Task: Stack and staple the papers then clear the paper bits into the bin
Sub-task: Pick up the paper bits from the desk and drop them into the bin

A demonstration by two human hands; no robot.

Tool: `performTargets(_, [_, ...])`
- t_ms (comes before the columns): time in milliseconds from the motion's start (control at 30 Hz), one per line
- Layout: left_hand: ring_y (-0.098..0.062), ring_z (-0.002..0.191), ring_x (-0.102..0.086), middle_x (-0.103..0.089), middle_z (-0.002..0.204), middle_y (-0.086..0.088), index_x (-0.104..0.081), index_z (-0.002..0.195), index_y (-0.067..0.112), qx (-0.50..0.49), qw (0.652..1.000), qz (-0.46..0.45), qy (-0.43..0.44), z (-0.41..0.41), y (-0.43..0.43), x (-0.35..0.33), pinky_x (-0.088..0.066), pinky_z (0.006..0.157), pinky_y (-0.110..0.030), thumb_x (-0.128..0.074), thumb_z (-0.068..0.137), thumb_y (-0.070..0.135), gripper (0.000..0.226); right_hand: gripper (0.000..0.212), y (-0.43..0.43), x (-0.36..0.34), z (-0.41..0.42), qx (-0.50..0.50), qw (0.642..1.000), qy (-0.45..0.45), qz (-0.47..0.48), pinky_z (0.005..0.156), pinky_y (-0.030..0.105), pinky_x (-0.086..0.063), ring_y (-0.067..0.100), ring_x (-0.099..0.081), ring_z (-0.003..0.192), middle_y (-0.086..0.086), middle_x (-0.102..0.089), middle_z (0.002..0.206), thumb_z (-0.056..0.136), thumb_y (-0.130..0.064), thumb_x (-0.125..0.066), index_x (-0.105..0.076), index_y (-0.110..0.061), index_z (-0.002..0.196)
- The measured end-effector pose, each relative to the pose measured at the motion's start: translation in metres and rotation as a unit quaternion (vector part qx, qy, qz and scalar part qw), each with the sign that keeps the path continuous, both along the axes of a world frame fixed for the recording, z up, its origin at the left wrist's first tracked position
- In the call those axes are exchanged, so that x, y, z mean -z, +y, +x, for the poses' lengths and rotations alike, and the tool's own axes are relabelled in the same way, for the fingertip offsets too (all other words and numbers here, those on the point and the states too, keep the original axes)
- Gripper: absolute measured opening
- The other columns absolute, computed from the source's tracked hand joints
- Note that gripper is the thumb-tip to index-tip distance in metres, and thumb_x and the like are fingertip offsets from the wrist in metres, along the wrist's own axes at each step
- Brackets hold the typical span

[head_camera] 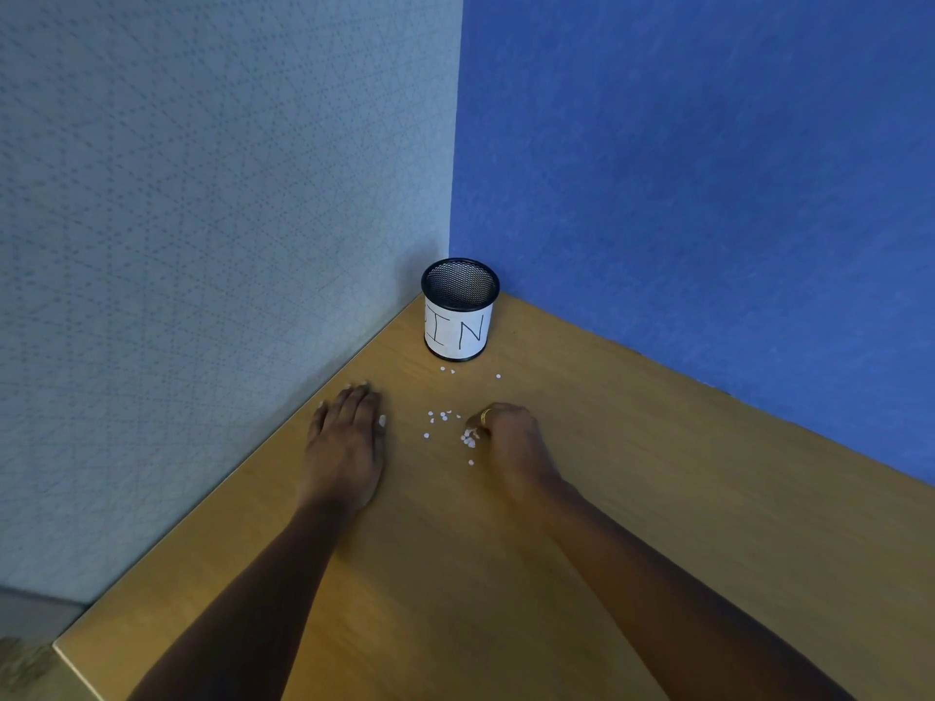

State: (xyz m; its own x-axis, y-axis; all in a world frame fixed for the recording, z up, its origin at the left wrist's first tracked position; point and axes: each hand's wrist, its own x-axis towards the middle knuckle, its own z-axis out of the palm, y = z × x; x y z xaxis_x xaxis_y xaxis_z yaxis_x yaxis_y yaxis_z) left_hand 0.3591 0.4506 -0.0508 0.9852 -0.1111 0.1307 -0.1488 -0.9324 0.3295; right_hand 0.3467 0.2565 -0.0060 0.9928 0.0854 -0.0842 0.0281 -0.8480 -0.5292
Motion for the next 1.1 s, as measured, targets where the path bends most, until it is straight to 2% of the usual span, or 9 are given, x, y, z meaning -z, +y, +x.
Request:
performTargets(100, [-0.022,0.14,-0.025,-0.036,0.148,-0.009,-0.036,0.139,0.011,-0.002,1.0,0.002,0.006,0.0,0.0,0.001,-0.013,0.115,-0.04,-0.011,0.09,0.041,0.062,0.028,-0.001,0.001,0.002,0.099,0.988,-0.012,0.116,0.083,0.015,-0.045,0.019,-0.066,0.099,0.011,-0.072,0.104,0.083,0.003,-0.052,-0.071,-0.003,0.102])
performTargets(233, [-0.022,0.14,-0.026,-0.036,0.147,-0.009,-0.036,0.139,0.01,-0.002,1.0,0.002,0.002,0.0,0.0,0.001,-0.014,0.115,-0.04,-0.005,0.088,0.044,0.069,0.018,-0.006,-0.004,0.009,0.189,0.951,0.023,0.244,0.067,0.002,-0.042,0.01,-0.063,0.079,0.011,-0.074,0.096,0.082,0.0,-0.061,-0.074,-0.003,0.095])
performTargets(333, [-0.022,0.14,-0.024,-0.034,0.149,-0.008,-0.034,0.14,0.011,-0.003,1.0,0.009,0.009,0.0,0.0,0.0,-0.013,0.115,-0.04,-0.008,0.09,0.042,0.064,0.016,-0.01,-0.017,0.018,0.211,0.927,0.026,0.308,0.074,0.01,-0.046,0.005,-0.061,0.074,0.009,-0.073,0.095,0.08,-0.005,-0.068,-0.074,-0.004,0.094])
performTargets(400, [-0.021,0.141,-0.023,-0.033,0.149,-0.008,-0.033,0.141,0.011,-0.004,1.0,0.01,0.012,0.0,-0.001,0.001,-0.013,0.116,-0.04,-0.011,0.09,0.04,0.062,0.019,-0.01,-0.028,0.028,0.216,0.914,0.016,0.342,0.072,0.008,-0.046,0.002,-0.059,0.072,0.004,-0.071,0.093,0.08,-0.008,-0.07,-0.072,-0.003,0.098])
performTargets(533, [-0.022,0.14,-0.025,-0.035,0.148,-0.008,-0.034,0.14,0.011,-0.004,1.0,0.014,0.009,0.0,-0.001,0.001,-0.015,0.116,-0.04,-0.01,0.09,0.04,0.063,0.022,-0.009,-0.055,0.061,0.218,0.884,-0.01,0.413,0.088,0.024,-0.053,0.012,-0.063,0.086,0.013,-0.071,0.103,0.08,-0.004,-0.069,-0.069,0.002,0.101])
performTargets(600, [-0.022,0.14,-0.025,-0.035,0.148,-0.008,-0.034,0.14,0.011,-0.004,1.0,0.015,0.008,0.0,0.0,0.001,-0.014,0.115,-0.04,-0.007,0.09,0.042,0.065,0.023,-0.006,-0.068,0.078,0.214,0.876,-0.024,0.431,0.089,0.025,-0.053,0.014,-0.064,0.086,0.014,-0.07,0.101,0.08,-0.003,-0.069,-0.068,0.003,0.102])
performTargets(700, [-0.022,0.14,-0.025,-0.035,0.148,-0.008,-0.034,0.14,0.012,-0.003,1.0,0.015,0.005,0.001,0.0,0.002,-0.014,0.115,-0.039,0.0,0.085,0.047,0.074,0.023,-0.001,-0.081,0.098,0.21,0.892,-0.05,0.398,0.084,0.022,-0.052,0.015,-0.064,0.086,0.015,-0.07,0.102,0.081,-0.004,-0.069,-0.069,0.003,0.103])
performTargets(967, [-0.021,0.14,-0.026,-0.036,0.148,-0.008,-0.036,0.139,0.011,-0.005,1.0,0.014,0.0,0.0,0.0,0.003,-0.013,0.115,-0.038,-0.001,0.086,0.047,0.073,0.028,0.008,-0.076,0.132,0.144,0.977,-0.058,0.146,0.083,0.021,-0.047,0.027,-0.062,0.105,0.018,-0.064,0.117,0.086,0.005,-0.057,-0.065,0.0,0.112])
performTargets(1100, [-0.021,0.14,-0.025,-0.036,0.148,-0.007,-0.035,0.14,0.012,-0.005,1.0,0.013,-0.002,0.001,0.0,0.003,-0.012,0.114,-0.037,0.0,0.086,0.047,0.073,0.026,0.013,-0.072,0.134,0.137,0.983,-0.077,0.09,0.088,0.032,-0.052,0.031,-0.062,0.102,0.021,-0.061,0.117,0.09,-0.001,-0.05,-0.065,0.001,0.112])
